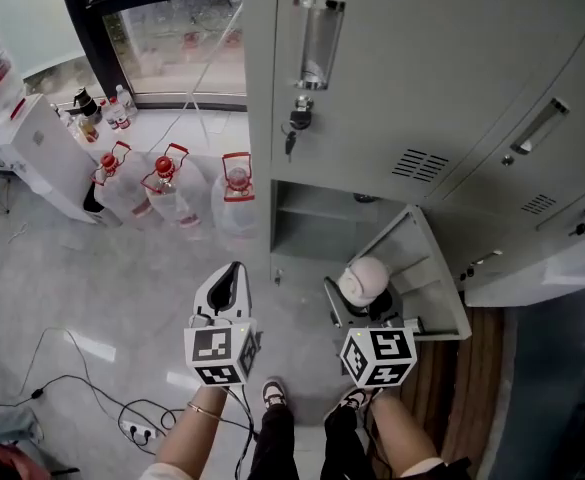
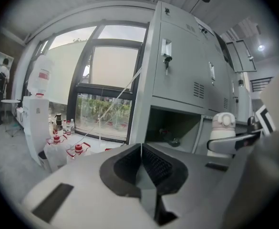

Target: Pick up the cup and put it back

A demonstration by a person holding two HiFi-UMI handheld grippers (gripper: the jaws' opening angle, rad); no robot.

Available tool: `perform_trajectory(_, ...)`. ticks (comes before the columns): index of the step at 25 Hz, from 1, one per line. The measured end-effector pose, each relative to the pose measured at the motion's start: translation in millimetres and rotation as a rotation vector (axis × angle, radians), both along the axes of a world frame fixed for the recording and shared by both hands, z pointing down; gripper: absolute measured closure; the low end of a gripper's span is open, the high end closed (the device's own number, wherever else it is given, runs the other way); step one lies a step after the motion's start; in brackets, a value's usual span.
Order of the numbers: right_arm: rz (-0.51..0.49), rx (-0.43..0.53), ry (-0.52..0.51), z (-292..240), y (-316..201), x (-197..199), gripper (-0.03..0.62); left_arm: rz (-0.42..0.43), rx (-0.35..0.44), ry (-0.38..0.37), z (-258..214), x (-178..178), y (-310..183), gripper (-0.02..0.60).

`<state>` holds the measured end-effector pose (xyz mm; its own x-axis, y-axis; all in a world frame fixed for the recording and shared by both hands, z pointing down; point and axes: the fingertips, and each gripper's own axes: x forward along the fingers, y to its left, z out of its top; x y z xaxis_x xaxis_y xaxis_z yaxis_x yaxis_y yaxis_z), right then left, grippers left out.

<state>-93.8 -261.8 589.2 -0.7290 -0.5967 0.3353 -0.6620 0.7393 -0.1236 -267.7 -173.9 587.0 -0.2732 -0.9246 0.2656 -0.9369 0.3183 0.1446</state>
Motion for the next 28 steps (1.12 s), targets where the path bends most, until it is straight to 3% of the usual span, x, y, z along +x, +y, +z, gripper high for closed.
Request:
perform_trajectory(13,-0.052,-0.024,0.023,113,6,-23,0.25,-0.037,-0.014,0.026,111,-11,2,0.571)
perform_trajectory(20,-0.072,-0.042,0.012,158,-6,-44,0.25,-0.043,-0.06,0.084,156,-14,2,0.571)
perform_trajectory(28,-0.085,-0.02,0.036,209,-37,-71,0.25,-0.041,-0.03,0.016,192,-43,-20,0.571)
